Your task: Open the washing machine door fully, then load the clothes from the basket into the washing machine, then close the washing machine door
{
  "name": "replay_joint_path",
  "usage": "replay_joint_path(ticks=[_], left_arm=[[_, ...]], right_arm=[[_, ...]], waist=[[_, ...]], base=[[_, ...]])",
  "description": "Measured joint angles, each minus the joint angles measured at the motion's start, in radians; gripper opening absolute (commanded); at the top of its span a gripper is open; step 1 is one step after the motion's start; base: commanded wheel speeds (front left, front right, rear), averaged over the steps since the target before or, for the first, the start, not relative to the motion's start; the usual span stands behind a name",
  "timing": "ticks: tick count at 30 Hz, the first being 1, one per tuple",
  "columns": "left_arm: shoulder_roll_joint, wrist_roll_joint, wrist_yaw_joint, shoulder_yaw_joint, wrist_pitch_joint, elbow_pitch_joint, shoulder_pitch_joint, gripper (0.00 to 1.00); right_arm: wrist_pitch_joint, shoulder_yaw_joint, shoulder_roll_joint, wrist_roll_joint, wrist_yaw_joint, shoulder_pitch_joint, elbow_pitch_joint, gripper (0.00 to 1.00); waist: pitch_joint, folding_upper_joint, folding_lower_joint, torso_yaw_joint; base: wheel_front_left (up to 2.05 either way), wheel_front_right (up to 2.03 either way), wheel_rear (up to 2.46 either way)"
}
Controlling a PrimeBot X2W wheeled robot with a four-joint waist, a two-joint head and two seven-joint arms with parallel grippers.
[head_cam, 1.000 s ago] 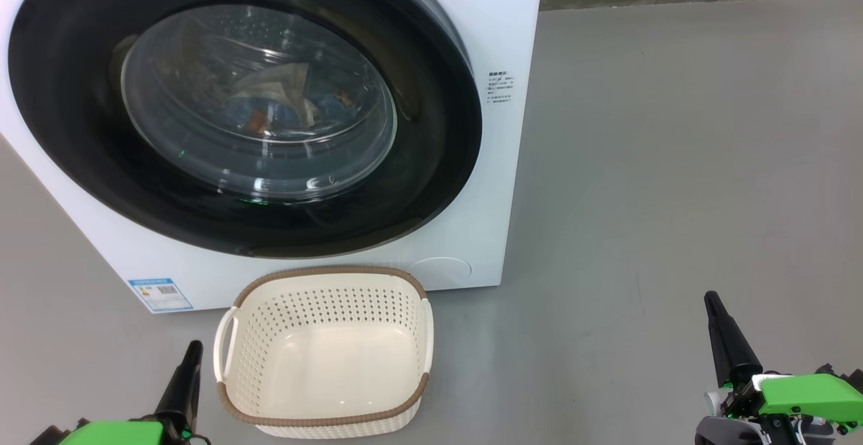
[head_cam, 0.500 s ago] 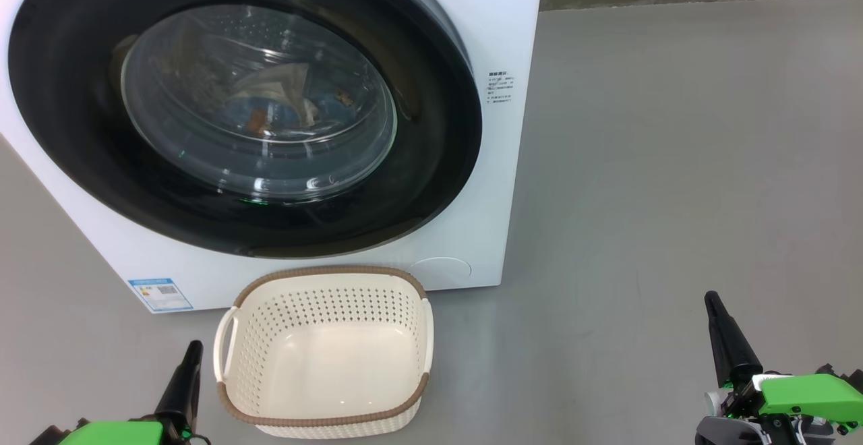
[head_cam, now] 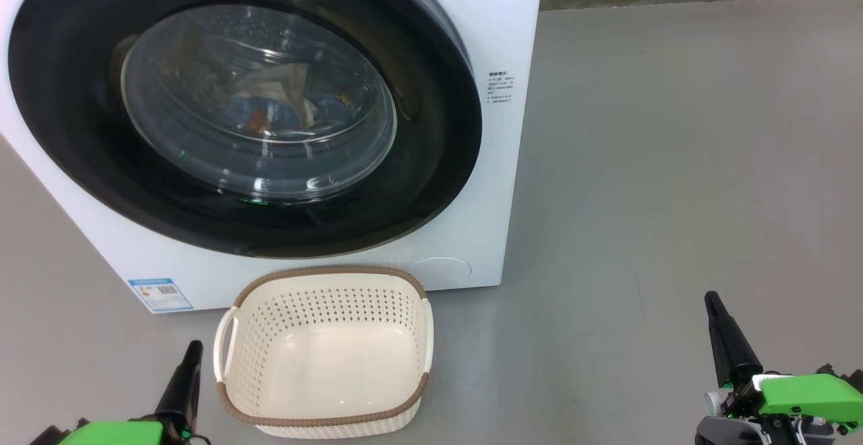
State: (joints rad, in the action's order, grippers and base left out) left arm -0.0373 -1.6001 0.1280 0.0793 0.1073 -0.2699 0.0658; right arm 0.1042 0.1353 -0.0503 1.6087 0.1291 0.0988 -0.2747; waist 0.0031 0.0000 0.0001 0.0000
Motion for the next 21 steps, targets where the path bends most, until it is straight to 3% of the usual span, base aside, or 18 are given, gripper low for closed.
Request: replay_joint_path(ticks=[21], left_arm=[[0.0,0.0,0.0,0.0,0.0,0.0,0.0,0.0]], right_arm=[[0.0,0.0,0.001,0.0,0.0,0.0,0.0,0.0]], waist=[[0.0,0.0,0.0,0.0]], base=[[0.0,0.0,0.0]])
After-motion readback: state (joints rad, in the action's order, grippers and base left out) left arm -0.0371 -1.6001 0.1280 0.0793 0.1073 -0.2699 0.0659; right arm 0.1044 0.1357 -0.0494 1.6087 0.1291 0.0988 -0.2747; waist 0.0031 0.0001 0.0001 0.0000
